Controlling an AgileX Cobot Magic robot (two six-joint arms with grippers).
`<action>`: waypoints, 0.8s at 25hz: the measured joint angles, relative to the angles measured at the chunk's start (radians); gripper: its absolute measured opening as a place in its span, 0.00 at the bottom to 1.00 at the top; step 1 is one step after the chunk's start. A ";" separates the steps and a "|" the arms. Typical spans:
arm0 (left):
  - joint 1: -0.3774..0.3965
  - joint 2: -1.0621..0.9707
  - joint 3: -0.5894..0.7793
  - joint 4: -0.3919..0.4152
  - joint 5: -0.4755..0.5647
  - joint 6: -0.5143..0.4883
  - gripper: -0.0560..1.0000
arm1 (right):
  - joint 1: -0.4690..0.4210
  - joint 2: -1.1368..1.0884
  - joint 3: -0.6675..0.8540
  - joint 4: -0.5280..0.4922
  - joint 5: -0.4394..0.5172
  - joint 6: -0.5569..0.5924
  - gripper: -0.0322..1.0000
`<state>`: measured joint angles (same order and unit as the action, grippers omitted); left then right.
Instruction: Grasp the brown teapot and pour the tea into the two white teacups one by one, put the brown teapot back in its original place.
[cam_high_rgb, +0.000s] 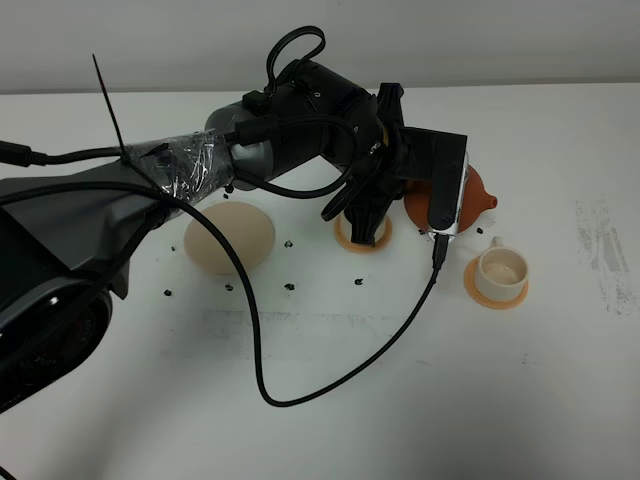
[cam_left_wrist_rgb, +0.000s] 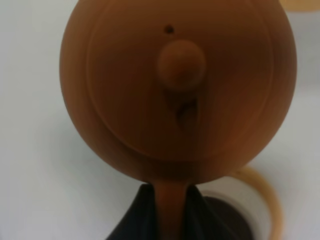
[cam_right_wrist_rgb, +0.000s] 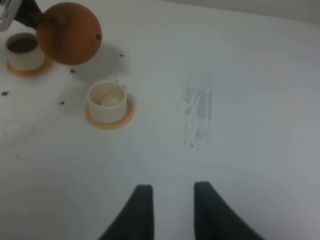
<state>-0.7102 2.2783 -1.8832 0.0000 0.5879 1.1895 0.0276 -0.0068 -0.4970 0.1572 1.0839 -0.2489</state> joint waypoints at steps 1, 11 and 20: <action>-0.001 0.000 0.000 0.015 -0.008 0.014 0.17 | 0.000 0.000 0.000 0.000 0.000 0.000 0.25; -0.035 0.000 -0.001 0.055 -0.042 0.216 0.17 | 0.000 0.000 0.000 0.000 0.000 0.000 0.25; -0.054 0.000 -0.001 0.152 -0.050 0.239 0.17 | 0.000 0.000 0.000 0.000 0.000 0.000 0.25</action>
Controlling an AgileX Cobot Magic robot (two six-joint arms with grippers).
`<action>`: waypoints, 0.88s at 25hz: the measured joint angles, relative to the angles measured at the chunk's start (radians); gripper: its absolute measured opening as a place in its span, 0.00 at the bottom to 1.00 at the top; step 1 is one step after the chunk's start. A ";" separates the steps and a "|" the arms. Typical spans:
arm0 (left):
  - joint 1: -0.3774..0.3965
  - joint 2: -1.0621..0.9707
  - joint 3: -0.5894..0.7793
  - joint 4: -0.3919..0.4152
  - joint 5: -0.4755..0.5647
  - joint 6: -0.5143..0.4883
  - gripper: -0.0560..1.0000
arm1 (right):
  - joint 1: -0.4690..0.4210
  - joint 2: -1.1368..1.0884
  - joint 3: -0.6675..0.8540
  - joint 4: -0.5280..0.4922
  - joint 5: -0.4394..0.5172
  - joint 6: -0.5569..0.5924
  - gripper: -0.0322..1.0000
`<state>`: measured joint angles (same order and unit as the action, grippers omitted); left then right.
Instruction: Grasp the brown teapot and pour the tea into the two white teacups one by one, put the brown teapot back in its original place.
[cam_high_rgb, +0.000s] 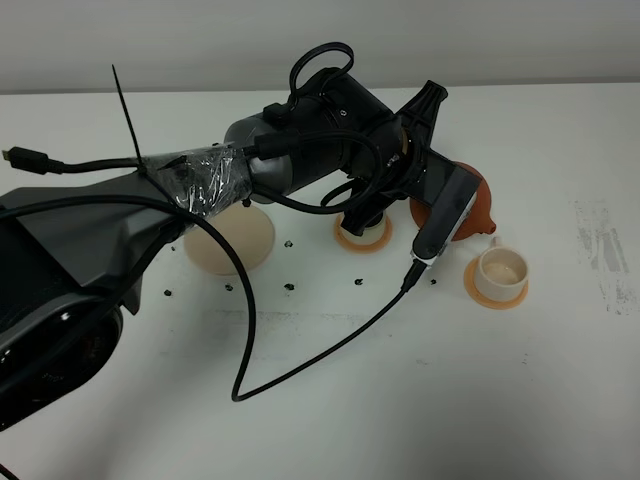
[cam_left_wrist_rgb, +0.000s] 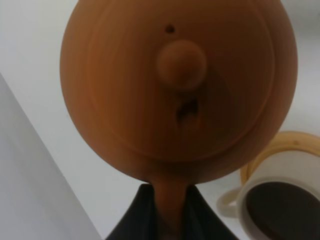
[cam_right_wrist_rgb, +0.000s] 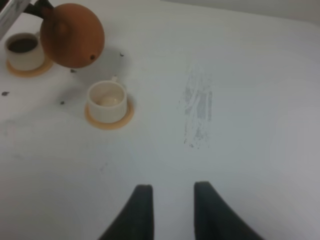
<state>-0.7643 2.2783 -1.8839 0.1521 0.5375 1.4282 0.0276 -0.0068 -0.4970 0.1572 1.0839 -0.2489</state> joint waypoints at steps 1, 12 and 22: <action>-0.004 0.000 0.000 0.005 -0.004 0.001 0.17 | 0.000 0.000 0.000 0.000 0.000 0.000 0.25; -0.025 0.005 0.000 0.083 -0.021 0.003 0.17 | 0.000 0.000 0.000 0.000 0.000 0.000 0.25; -0.054 0.011 0.000 0.145 -0.022 0.004 0.17 | 0.000 0.000 0.000 0.000 0.000 0.000 0.25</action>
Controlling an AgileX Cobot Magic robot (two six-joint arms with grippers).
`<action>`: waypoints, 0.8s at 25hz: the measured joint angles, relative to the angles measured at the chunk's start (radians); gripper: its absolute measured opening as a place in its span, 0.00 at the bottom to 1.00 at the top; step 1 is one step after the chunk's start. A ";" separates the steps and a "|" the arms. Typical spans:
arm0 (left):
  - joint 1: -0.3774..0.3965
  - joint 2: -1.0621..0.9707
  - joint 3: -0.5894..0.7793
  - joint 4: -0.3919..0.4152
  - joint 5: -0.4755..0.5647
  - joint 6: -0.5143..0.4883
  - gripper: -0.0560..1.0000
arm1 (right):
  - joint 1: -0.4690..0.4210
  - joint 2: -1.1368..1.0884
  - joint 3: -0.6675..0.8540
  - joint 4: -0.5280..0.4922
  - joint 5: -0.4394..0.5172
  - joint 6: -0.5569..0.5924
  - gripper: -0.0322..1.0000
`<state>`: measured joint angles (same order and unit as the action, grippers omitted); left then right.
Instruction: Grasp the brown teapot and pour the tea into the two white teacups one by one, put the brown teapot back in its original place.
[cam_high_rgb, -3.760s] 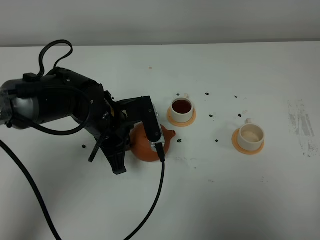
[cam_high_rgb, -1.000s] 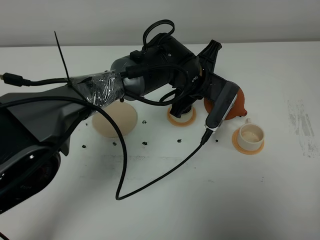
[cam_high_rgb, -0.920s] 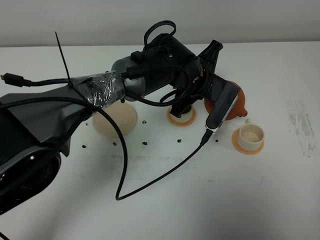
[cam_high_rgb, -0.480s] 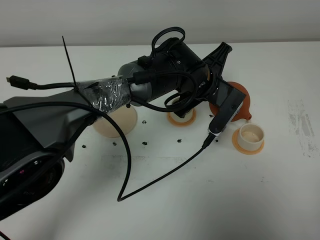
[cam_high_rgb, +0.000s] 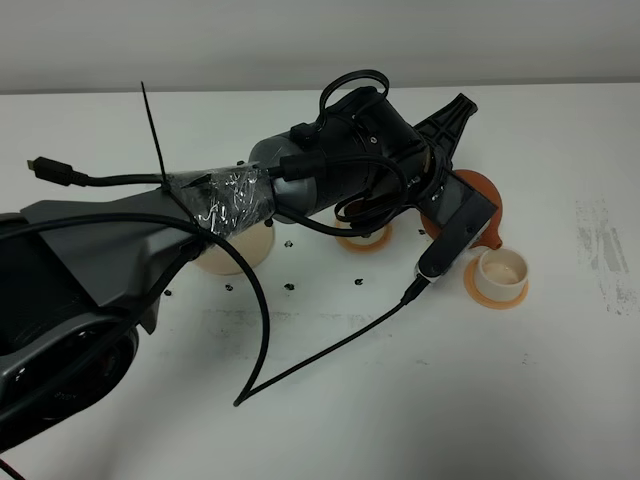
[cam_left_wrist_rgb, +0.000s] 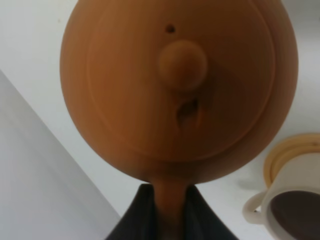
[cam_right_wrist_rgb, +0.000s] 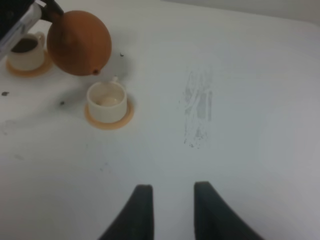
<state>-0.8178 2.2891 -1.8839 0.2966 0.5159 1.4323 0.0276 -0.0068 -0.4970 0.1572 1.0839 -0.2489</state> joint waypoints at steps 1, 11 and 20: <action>-0.002 0.000 0.000 0.013 0.000 0.000 0.17 | 0.000 0.000 0.000 0.000 0.000 0.000 0.25; -0.021 0.000 0.000 0.097 -0.001 0.000 0.17 | 0.000 0.000 0.000 0.000 0.000 0.000 0.25; -0.021 0.000 0.036 0.147 -0.057 0.000 0.17 | 0.000 0.000 0.000 0.000 0.000 0.000 0.25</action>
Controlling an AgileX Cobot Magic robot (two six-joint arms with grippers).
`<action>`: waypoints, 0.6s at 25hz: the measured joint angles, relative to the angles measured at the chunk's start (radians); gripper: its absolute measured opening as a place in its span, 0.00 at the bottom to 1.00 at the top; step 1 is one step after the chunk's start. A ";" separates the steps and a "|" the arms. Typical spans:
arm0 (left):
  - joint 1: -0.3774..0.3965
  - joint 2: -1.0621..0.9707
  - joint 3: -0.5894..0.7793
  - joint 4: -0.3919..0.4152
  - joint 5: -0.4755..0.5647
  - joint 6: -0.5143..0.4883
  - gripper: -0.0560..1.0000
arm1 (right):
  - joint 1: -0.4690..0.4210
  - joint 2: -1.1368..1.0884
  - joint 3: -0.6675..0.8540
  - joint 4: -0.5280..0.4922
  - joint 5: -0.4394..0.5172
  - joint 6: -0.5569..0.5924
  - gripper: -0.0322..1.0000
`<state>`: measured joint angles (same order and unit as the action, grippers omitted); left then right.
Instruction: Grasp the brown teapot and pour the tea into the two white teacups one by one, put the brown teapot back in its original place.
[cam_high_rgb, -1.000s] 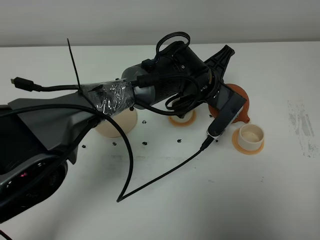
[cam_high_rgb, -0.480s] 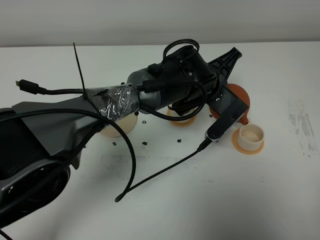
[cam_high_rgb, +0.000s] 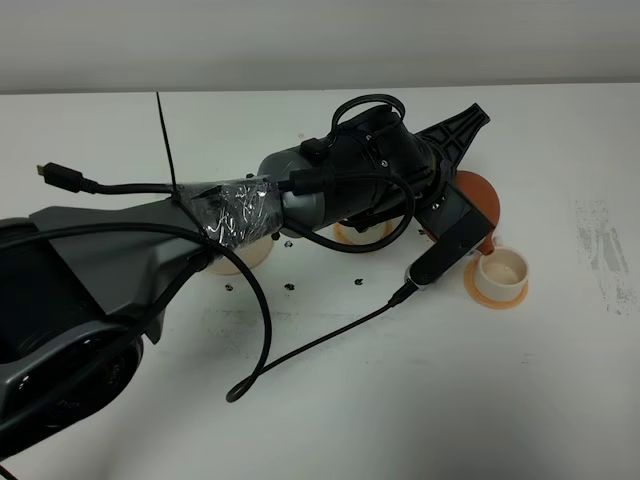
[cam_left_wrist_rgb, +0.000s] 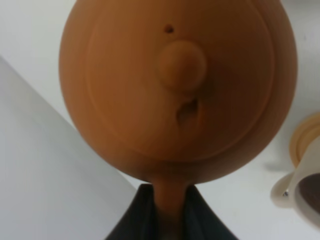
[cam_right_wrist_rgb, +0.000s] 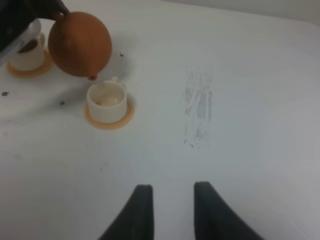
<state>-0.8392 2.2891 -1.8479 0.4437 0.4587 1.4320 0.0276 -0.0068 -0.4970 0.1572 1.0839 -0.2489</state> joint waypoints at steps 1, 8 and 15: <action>0.000 0.002 0.004 0.001 -0.005 0.000 0.17 | 0.000 0.000 0.000 0.000 0.000 0.000 0.25; -0.006 0.004 0.004 0.049 -0.029 0.000 0.17 | 0.000 0.000 0.000 0.000 0.000 0.000 0.25; -0.023 0.004 0.005 0.079 -0.048 0.000 0.17 | 0.000 0.000 0.000 0.000 0.000 0.000 0.25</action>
<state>-0.8621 2.2936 -1.8433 0.5231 0.4104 1.4320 0.0276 -0.0068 -0.4970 0.1572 1.0839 -0.2489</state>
